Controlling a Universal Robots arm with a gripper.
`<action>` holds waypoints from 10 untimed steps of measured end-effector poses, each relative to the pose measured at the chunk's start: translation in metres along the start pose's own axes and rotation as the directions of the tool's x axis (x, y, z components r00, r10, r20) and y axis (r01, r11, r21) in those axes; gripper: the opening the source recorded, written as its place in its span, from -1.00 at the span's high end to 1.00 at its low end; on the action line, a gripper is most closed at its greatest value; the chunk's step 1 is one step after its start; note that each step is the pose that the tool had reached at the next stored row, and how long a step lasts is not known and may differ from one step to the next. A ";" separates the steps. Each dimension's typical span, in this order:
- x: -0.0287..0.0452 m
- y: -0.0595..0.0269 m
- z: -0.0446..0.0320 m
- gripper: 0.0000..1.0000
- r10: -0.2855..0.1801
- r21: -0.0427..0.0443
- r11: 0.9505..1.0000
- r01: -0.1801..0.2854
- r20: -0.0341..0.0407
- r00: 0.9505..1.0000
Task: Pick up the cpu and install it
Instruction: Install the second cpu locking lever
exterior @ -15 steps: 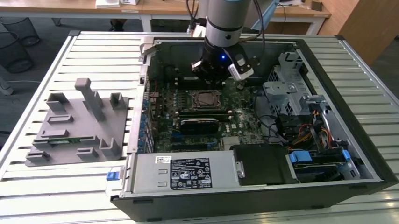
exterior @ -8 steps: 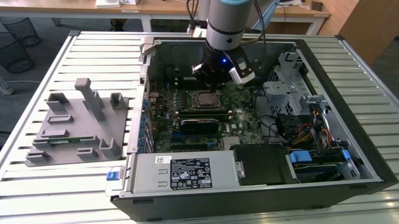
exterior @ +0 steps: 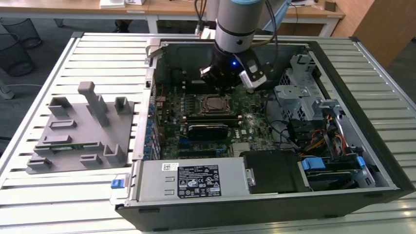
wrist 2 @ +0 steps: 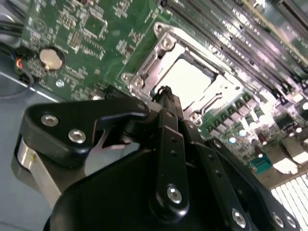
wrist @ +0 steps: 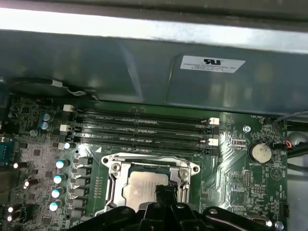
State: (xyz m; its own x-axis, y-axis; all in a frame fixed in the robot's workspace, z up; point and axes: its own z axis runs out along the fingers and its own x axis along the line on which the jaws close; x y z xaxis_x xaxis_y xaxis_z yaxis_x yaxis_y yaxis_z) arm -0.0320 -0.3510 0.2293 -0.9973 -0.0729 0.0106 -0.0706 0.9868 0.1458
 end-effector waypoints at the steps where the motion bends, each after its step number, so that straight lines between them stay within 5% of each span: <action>1: 0.0000 0.0002 -0.0017 0.79 0.000 0.000 1.000 0.000 0.000 1.000; 10: 0.0005 -0.0042 -0.0086 0.79 0.000 0.002 1.000 0.000 0.000 1.000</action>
State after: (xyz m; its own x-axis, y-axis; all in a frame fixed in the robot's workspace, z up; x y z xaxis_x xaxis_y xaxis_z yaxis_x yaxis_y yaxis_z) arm -0.0321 -0.3564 0.2373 -0.9973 -0.0728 0.0107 -0.0705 0.9870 0.1443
